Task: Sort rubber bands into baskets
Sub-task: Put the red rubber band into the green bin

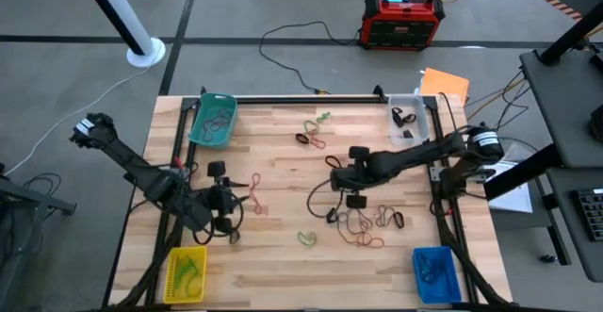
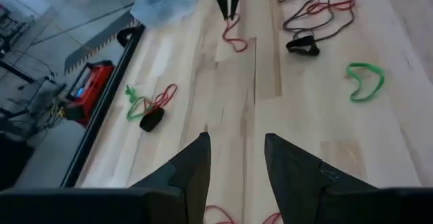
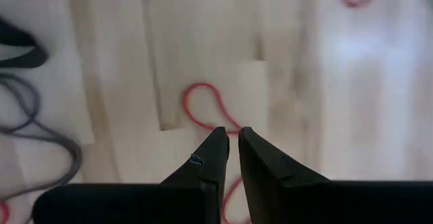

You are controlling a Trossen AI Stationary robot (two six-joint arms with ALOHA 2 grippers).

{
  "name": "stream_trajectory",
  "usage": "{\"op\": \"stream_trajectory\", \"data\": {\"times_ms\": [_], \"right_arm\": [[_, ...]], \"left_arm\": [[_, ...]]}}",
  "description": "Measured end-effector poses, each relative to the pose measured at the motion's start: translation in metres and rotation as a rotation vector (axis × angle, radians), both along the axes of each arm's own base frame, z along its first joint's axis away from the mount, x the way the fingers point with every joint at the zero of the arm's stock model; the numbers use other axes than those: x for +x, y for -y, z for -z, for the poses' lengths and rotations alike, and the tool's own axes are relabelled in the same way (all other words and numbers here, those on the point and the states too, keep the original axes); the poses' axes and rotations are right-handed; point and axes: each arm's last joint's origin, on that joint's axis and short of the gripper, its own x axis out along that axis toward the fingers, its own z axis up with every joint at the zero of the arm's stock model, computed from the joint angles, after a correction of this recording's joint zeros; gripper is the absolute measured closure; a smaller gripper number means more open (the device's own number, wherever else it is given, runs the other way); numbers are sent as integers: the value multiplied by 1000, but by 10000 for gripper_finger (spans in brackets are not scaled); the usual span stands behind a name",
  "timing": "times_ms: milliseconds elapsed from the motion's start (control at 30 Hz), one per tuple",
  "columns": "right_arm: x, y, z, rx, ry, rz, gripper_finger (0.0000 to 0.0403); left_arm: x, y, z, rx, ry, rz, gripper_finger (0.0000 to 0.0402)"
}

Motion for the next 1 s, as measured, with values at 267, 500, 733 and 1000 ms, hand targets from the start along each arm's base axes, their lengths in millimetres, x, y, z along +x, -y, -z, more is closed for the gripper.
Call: {"op": "stream_trajectory", "data": {"times_ms": [267, 500, 733, 1000], "right_arm": [[-19, 42, 19, 110, -22, -24, 370], [-21, 53, 30, 79, -50, 13, 369], [-20, 62, 36, 90, -57, 57, 358], [-19, 64, 49, 134, -100, 31, 263]], "left_arm": [[1, 3, -4, -81, -35, 100, 276], [4, -3, -6, -47, -32, 97, 277], [14, -9, -10, -61, 4, 117, 277], [20, -12, -14, -72, 60, 96, 277]]}}
